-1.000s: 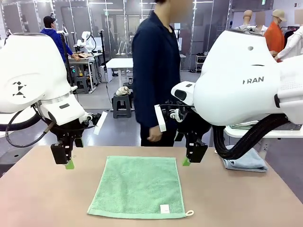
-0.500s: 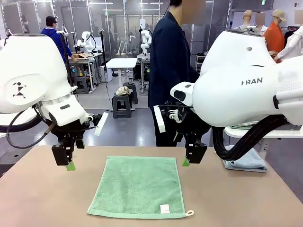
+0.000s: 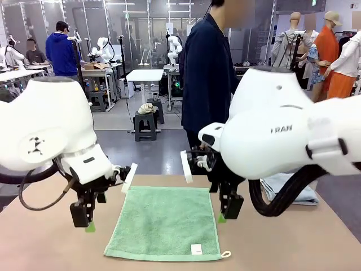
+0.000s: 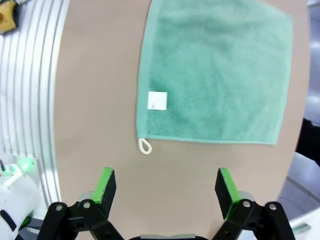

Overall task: Fold the towels and place them in the basket.
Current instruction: When a person lays out a Towel with hook on the table, fold it in half twice.

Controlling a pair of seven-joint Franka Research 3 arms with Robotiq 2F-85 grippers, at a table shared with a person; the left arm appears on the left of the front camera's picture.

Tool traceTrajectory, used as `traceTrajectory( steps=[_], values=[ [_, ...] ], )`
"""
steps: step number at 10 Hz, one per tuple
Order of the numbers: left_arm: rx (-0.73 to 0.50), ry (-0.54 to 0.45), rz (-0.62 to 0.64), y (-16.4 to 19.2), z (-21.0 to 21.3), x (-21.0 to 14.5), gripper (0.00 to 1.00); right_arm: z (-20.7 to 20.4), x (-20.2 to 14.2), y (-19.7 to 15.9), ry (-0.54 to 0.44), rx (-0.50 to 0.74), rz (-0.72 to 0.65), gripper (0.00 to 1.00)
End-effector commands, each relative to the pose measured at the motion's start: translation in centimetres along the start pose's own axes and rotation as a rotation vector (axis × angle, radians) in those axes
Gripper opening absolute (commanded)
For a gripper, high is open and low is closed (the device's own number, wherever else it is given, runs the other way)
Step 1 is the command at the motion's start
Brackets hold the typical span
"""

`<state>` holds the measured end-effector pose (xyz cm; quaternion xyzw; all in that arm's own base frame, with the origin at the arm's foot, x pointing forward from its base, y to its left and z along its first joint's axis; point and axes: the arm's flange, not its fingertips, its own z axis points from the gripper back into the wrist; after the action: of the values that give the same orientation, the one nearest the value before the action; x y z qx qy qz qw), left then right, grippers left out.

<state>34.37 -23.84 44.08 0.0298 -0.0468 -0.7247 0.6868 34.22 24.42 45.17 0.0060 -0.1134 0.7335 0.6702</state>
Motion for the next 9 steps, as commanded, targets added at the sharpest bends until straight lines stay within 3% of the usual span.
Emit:
traceTrajectory(
  steps=[1, 9],
  values=[
    [0.007, -0.018, 0.014, -0.4, -2.0, 0.7, 1.0, -2.8, -0.1, 0.0, 0.061, 0.012, -0.078, 1.0],
    [-0.037, 0.021, 0.013, -1.1, -9.8, 2.9, 1.0, -12.3, -0.3, 0.3, 0.144, 0.032, -0.148, 1.0]
  ],
)
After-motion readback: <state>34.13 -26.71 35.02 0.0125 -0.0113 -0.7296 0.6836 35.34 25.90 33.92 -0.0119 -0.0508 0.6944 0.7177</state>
